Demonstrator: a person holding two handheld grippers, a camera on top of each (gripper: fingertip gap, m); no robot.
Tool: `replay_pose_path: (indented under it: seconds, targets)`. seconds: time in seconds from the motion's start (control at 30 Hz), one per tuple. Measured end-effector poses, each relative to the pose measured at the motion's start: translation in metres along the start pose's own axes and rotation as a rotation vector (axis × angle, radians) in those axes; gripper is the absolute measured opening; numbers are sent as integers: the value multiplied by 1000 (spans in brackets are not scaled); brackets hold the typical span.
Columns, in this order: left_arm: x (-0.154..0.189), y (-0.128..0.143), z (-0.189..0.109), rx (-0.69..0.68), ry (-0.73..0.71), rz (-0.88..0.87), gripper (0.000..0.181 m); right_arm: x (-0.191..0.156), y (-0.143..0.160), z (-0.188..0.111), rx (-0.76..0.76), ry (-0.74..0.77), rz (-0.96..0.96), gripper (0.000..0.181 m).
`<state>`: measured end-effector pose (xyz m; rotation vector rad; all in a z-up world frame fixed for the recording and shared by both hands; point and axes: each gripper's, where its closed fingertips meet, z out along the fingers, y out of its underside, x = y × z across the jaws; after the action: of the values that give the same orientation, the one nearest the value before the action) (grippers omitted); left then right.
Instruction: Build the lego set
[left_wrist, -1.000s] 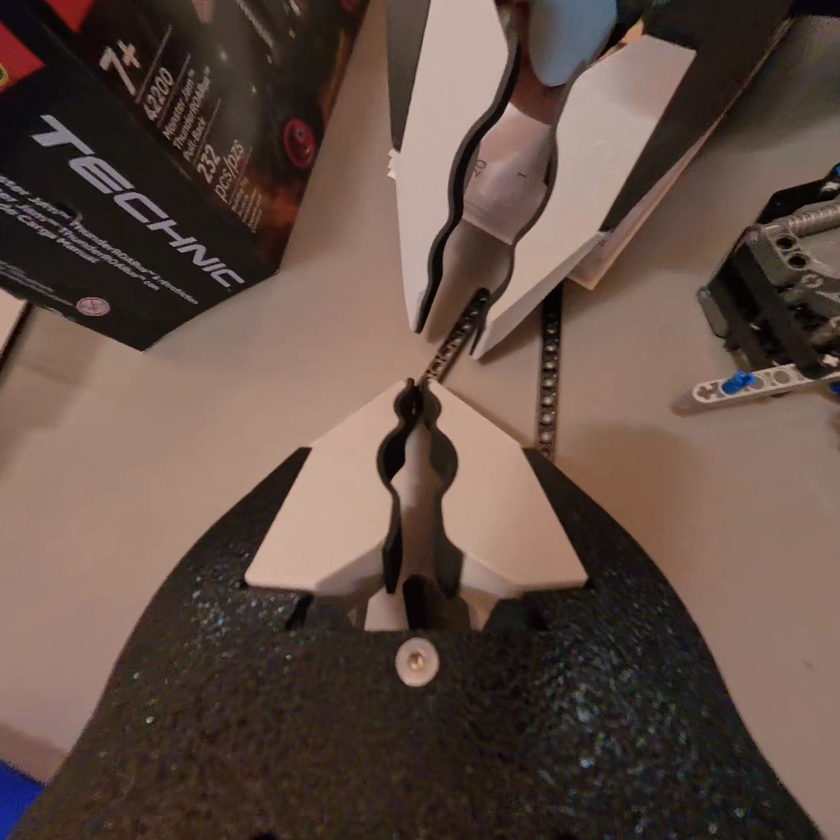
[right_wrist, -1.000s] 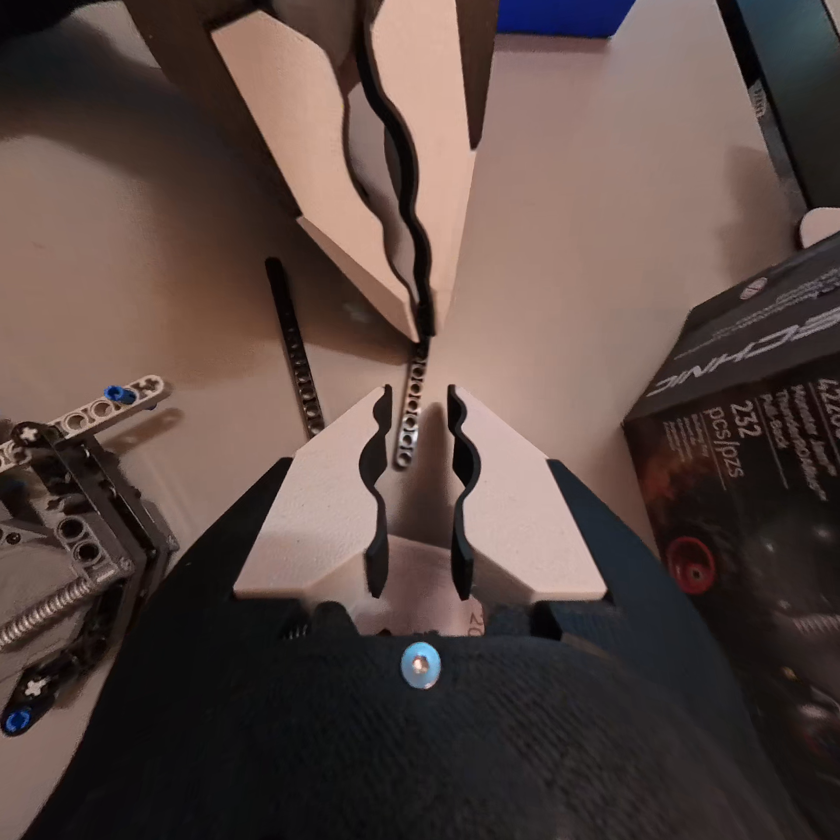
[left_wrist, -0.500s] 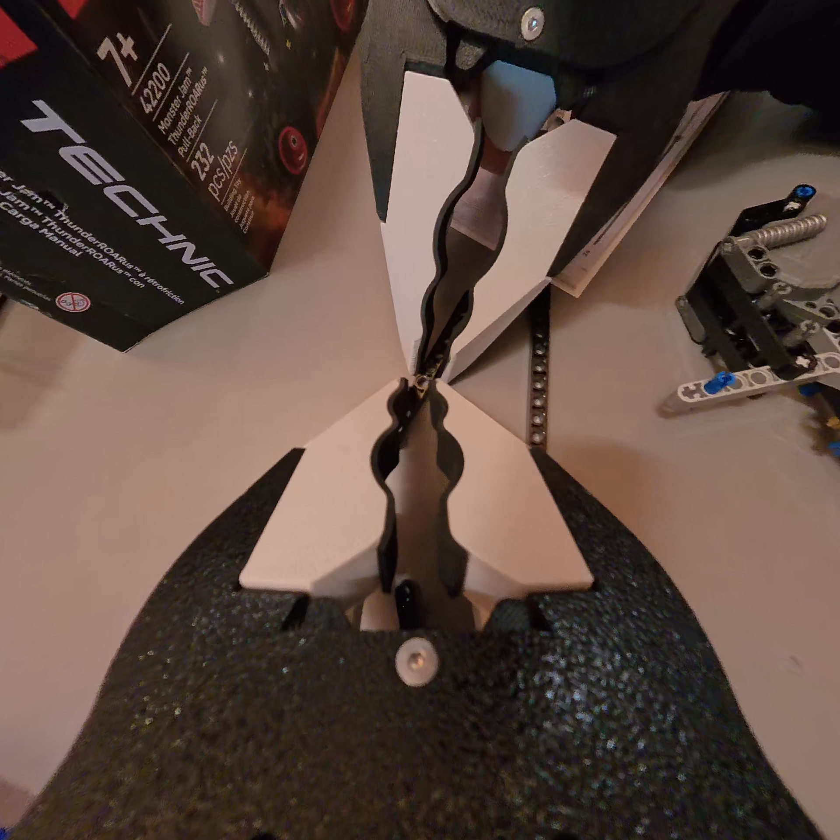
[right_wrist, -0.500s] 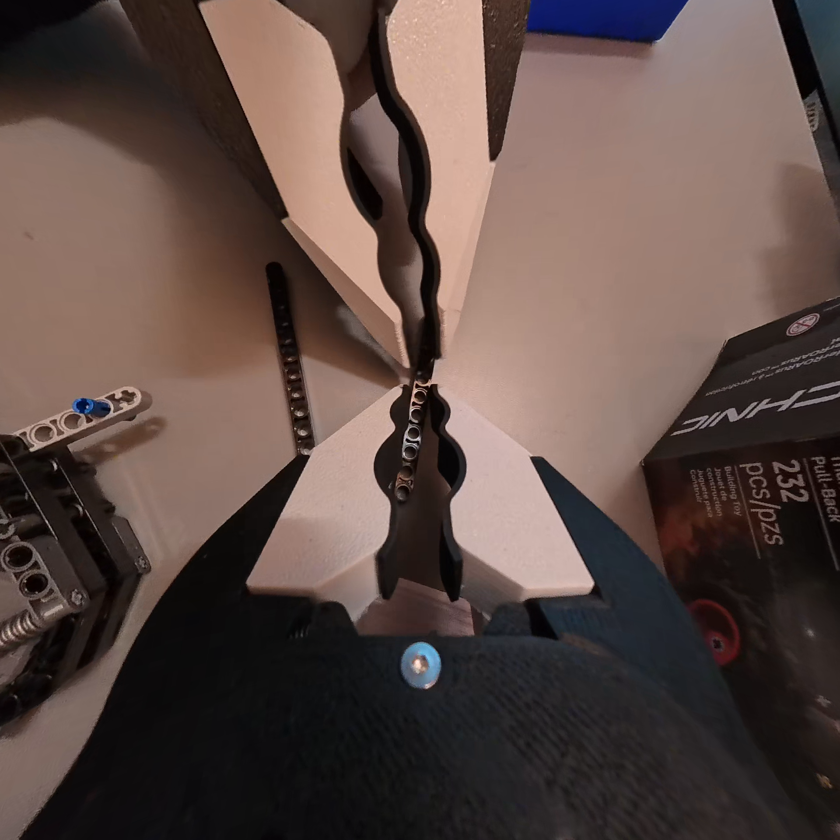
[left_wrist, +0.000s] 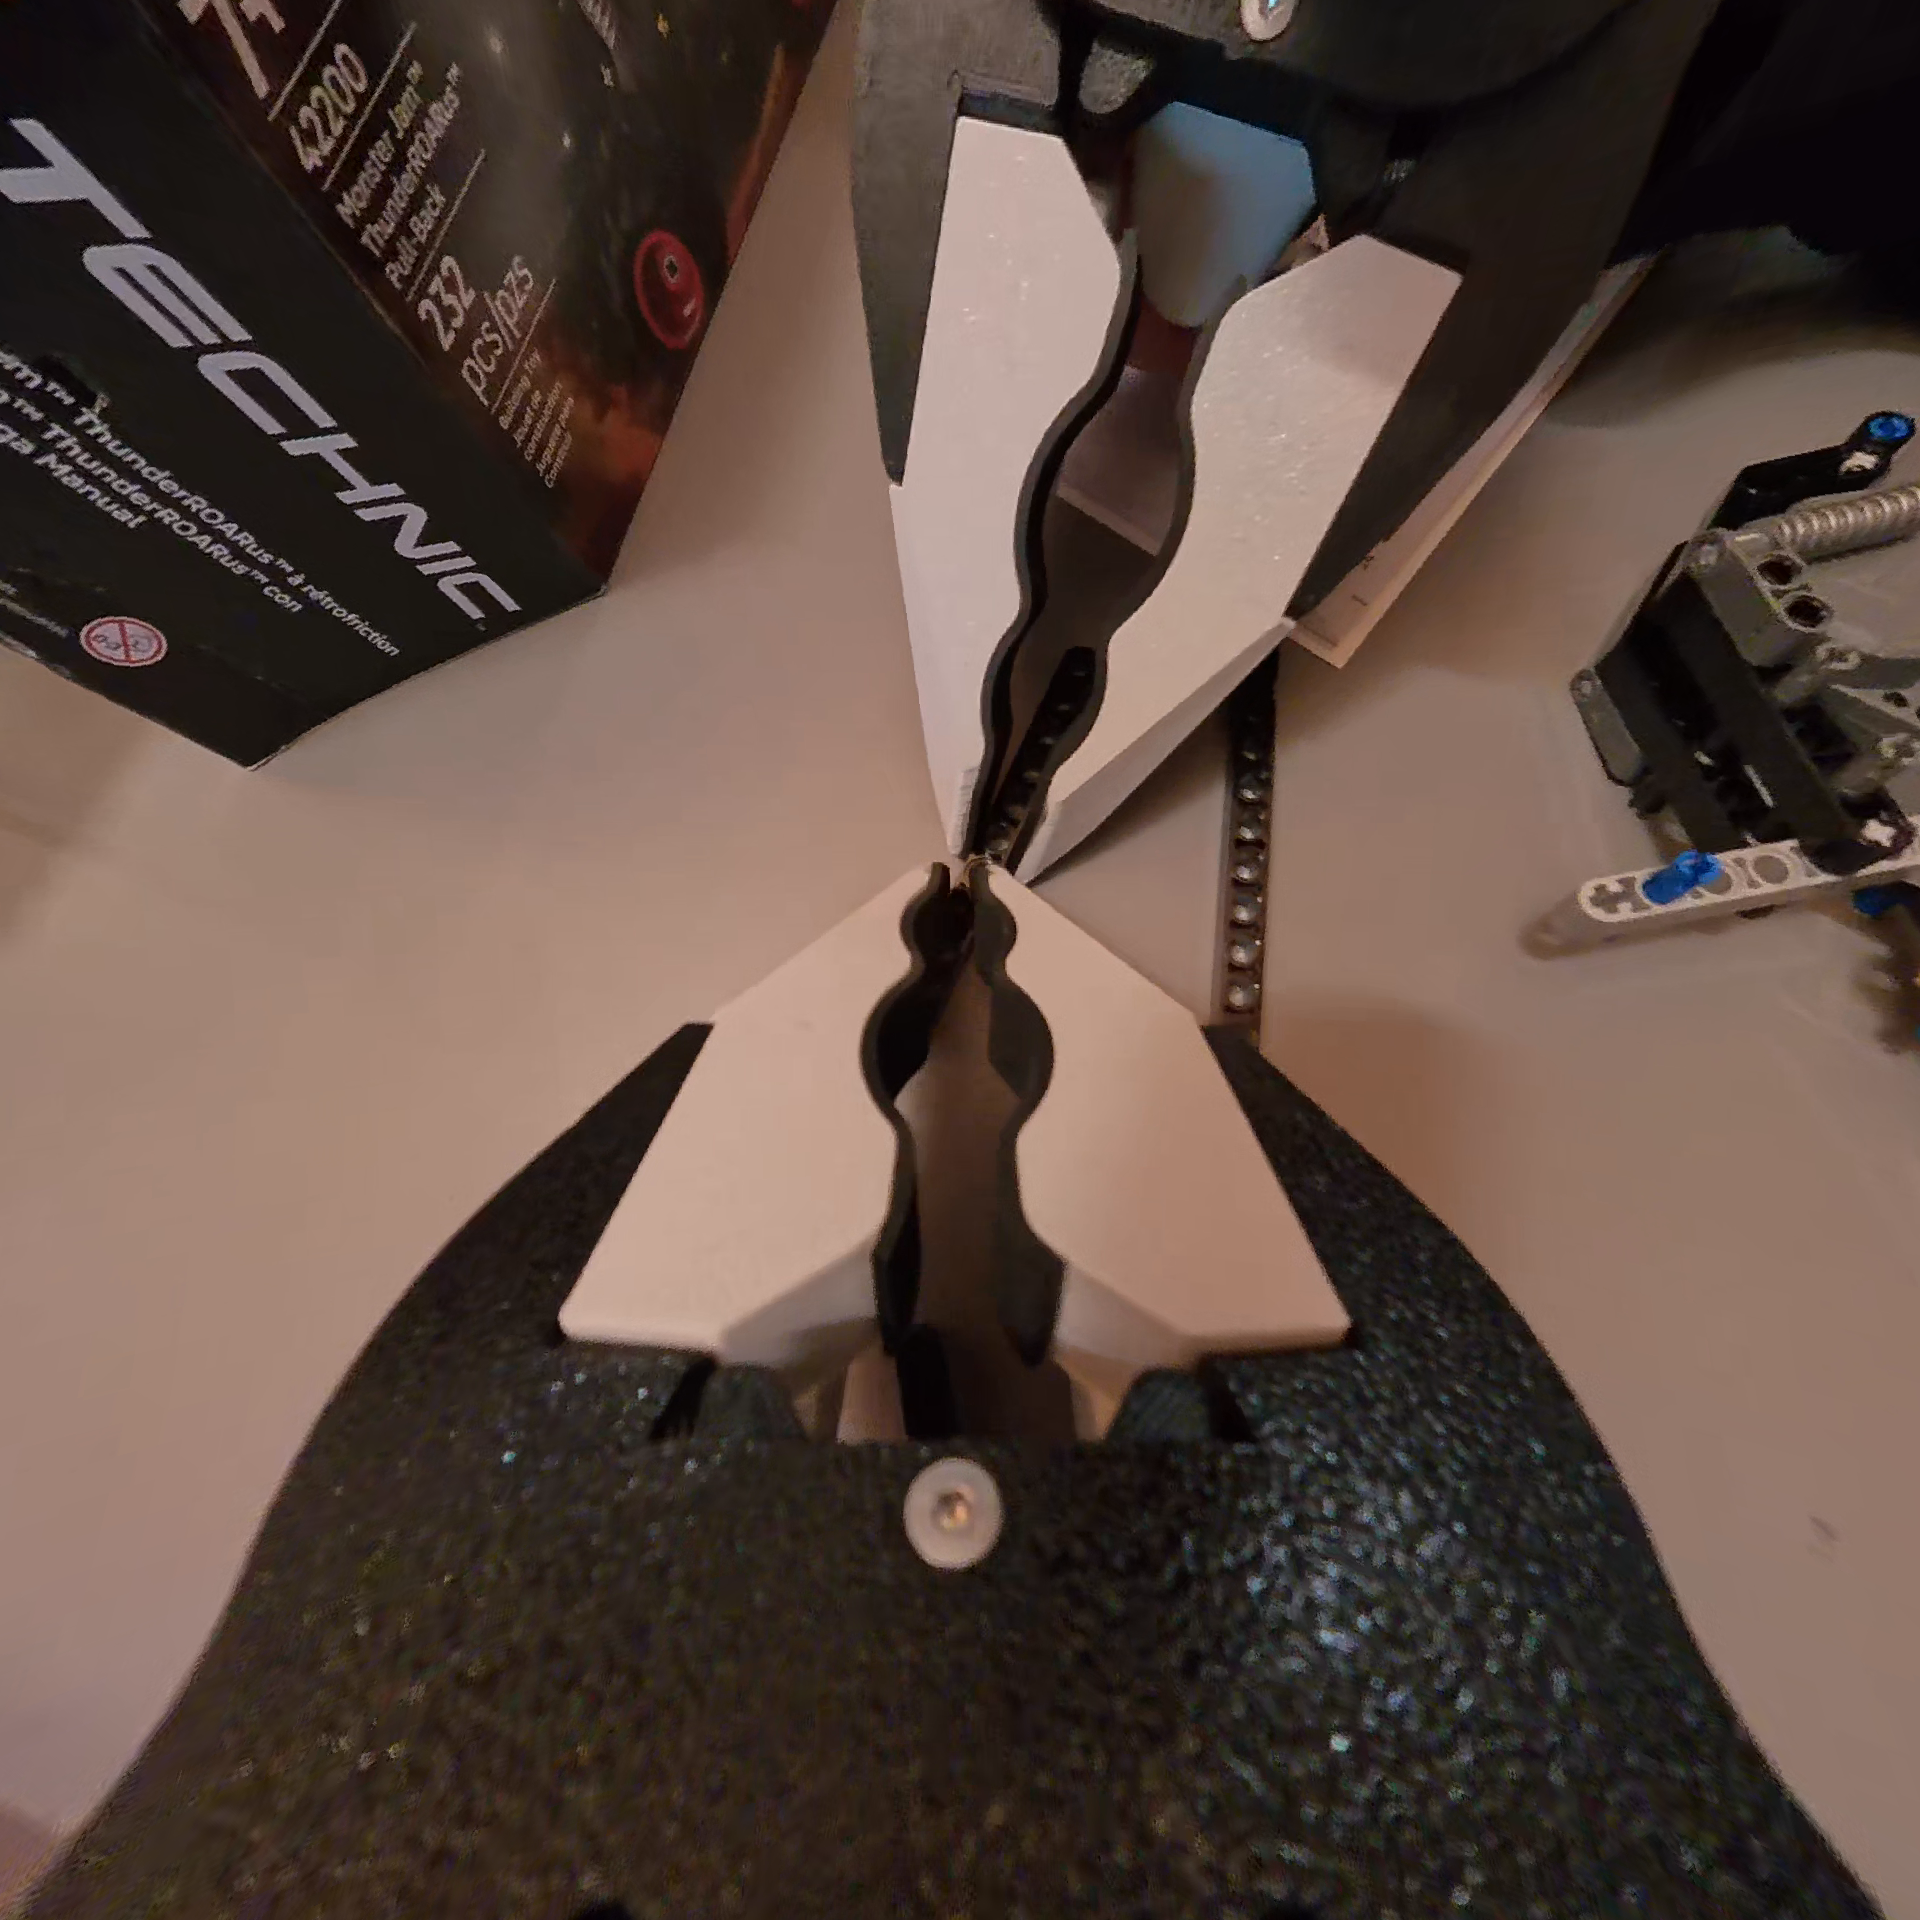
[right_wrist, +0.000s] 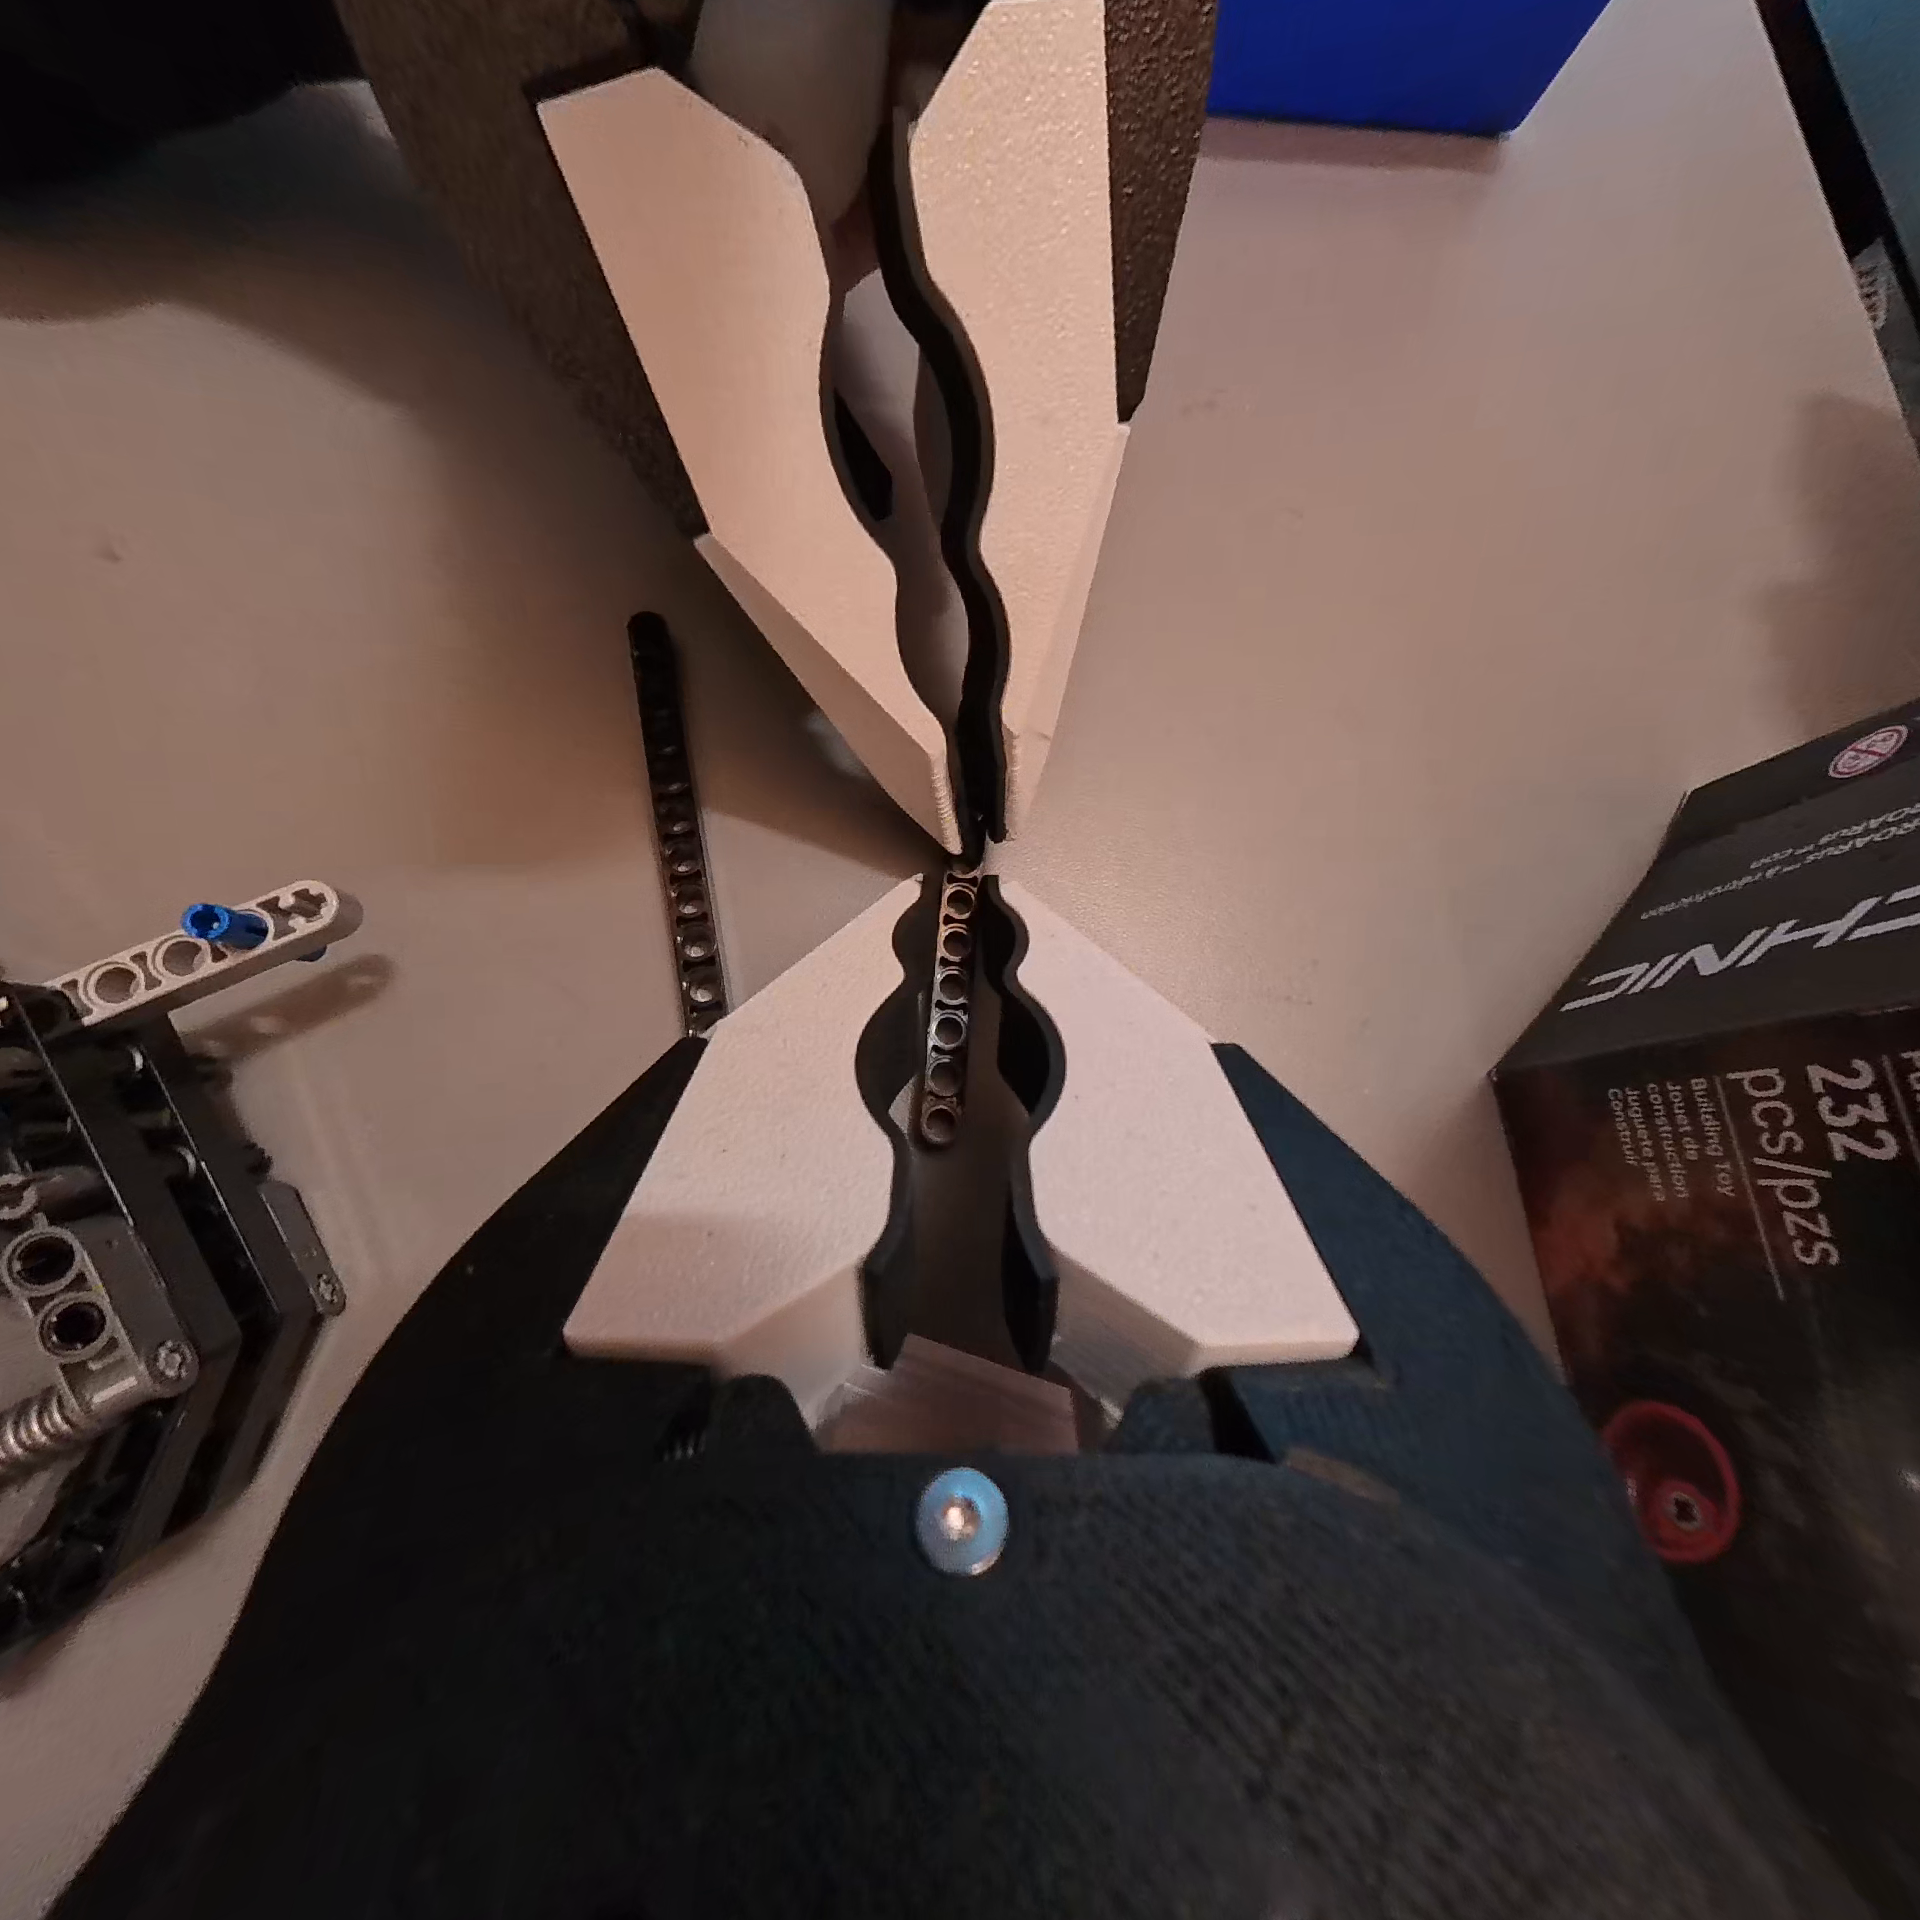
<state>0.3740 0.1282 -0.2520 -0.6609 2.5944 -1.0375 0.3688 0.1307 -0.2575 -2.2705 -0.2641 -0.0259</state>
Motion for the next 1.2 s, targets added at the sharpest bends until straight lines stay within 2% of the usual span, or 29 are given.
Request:
replay_pose_path:
  seconds: [0.23, 0.4, 0.5, 0.53, 0.63, 0.7, 0.73, 0.8, 0.9, 0.97, 1.1, 1.2]
  targets:
    - [-1, 0, -1, -39, -31, -72, 1, 0, 1, 0, -50, 25, -7, 6]
    - [-1, 1, -2, -97, -110, 60, 1, 0, 1, 0, -55, 32, -10, 7]
    - [-2, 0, -2, -88, -82, -106, 0, 0, 1, 0, -58, 37, -15, 6]
    - [-2, 0, -2, -81, -89, -83, 0, 0, 1, 0, -57, 38, -16, 7]
    - [-1, 1, -4, -135, -175, 132, 1, 0, 1, 0, -60, 41, -29, 6]
    - [-2, 1, -4, -144, -169, 102, 0, 0, 1, 0, -66, 43, -32, 6]
    - [-4, -6, -7, -92, -164, 43, 1, 0, 1, 0, -68, 41, -26, 6]
    - [-8, -43, -32, 124, -132, -107, 1, 0, 1, 0, -56, 36, -19, 6]
    - [-18, -57, -66, 142, -181, -80, 1, 0, 1, 0, -43, 24, 18, 6]
    - [0, -62, -73, 180, -92, -89, 1, 0, 0, 1, -51, 38, -18, 6]
    - [21, -29, -71, 81, -100, -79, 1, -3, 0, 0, -45, 21, -30, 6]
    - [32, -8, -68, 107, -92, -149, 1, -1, -4, -8, -18, 35, -39, 16]
